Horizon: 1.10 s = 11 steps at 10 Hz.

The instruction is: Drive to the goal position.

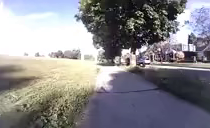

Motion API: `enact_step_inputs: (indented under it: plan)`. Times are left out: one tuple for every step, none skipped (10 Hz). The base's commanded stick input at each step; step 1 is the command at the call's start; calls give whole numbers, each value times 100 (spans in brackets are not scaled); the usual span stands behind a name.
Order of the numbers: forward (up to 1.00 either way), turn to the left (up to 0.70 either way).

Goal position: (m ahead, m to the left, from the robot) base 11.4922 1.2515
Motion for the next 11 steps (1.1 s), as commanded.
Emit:
enact_step_inputs:
  plan:
    - [100, 0]
    - [100, 0]
    - [100, 0]
    - [100, 0]
    - [100, 0]
    - [100, 0]
    - [100, 0]
    - [100, 0]
    - [100, 0]
    - [100, 0]
    - [100, 5]
